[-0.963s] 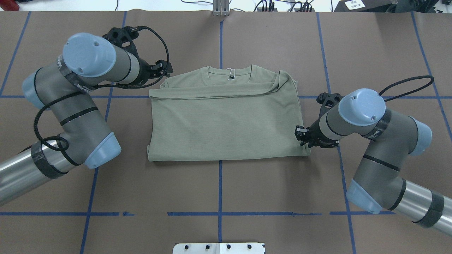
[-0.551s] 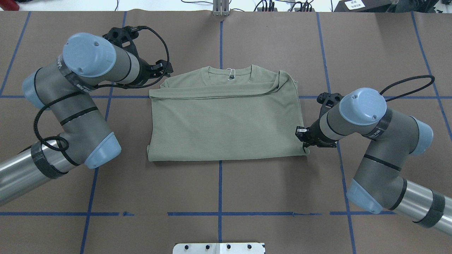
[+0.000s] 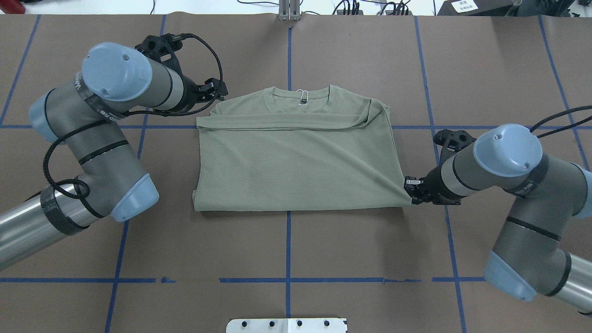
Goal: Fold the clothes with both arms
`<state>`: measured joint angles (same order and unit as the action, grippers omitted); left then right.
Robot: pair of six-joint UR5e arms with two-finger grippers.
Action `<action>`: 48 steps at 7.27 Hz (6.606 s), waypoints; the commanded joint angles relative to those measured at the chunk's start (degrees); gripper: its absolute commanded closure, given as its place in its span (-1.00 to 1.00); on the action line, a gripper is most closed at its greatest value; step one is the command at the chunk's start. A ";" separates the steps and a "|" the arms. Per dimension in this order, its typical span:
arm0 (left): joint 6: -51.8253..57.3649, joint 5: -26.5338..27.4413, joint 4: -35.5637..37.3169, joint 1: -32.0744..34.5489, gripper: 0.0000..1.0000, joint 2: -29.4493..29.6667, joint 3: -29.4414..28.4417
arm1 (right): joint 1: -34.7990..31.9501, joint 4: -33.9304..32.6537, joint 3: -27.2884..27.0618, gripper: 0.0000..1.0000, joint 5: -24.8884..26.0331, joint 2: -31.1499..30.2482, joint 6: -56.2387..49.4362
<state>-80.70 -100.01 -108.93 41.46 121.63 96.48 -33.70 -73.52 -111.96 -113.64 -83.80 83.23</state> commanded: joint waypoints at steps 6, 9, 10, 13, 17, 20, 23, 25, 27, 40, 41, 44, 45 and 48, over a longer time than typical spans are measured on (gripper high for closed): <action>0.11 0.52 0.03 -0.24 -1.00 -0.16 0.29 | 28.48 0.13 -17.06 1.00 0.71 -18.23 10.97; 0.02 0.26 -0.05 -0.59 -1.00 -0.16 0.46 | 31.59 0.22 -18.99 -1.00 1.84 -18.60 13.62; 0.11 -0.01 -0.23 -1.46 -1.00 -0.16 0.46 | 28.28 0.22 -19.87 -1.00 2.80 -17.81 13.63; -5.90 -0.01 -0.50 -9.78 -1.00 -1.56 3.42 | 11.25 0.22 -19.71 -1.00 1.68 -7.82 13.54; -22.79 0.60 0.12 -20.96 -0.98 -3.33 6.35 | 3.99 -0.22 -19.44 -1.00 -0.35 -2.42 13.54; -24.76 0.60 0.12 -22.21 -0.88 -4.46 4.86 | 3.90 -0.13 -19.18 -1.00 -0.35 -1.90 13.54; -24.85 0.69 0.21 -22.21 -0.64 -4.56 5.03 | 3.90 -0.22 -18.30 -1.00 -0.17 -0.67 13.63; -24.85 0.60 0.12 -22.65 0.01 -4.65 4.86 | 3.81 -0.22 -18.12 -1.00 -0.09 -0.58 13.63; -24.68 0.61 0.12 -23.09 1.00 -4.47 4.77 | 3.81 -0.22 -18.04 -1.00 0.18 -0.67 13.63; 0.80 8.32 -13.27 0.01 1.00 12.72 -25.84 | 3.29 0.22 -16.11 -1.00 1.67 -0.14 13.63; 2.38 8.51 -19.07 0.72 1.00 16.06 -33.13 | 3.29 0.22 -15.84 -1.00 1.93 -0.14 13.63; 3.01 15.63 -31.25 0.72 -0.31 23.04 -46.38 | 3.37 0.31 -15.84 -1.00 2.72 0.04 13.71; 3.10 15.98 -31.17 0.81 -0.99 22.78 -46.64 | 3.46 0.22 -15.75 -1.00 2.99 0.21 13.54; 6.16 8.92 -25.59 5.72 -1.00 21.21 -43.16 | 2.94 -0.57 -12.35 -1.00 5.00 4.32 11.70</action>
<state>-76.27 -86.84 -138.26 45.18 143.91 50.96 -30.49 -73.88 -126.54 -109.68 -81.33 96.06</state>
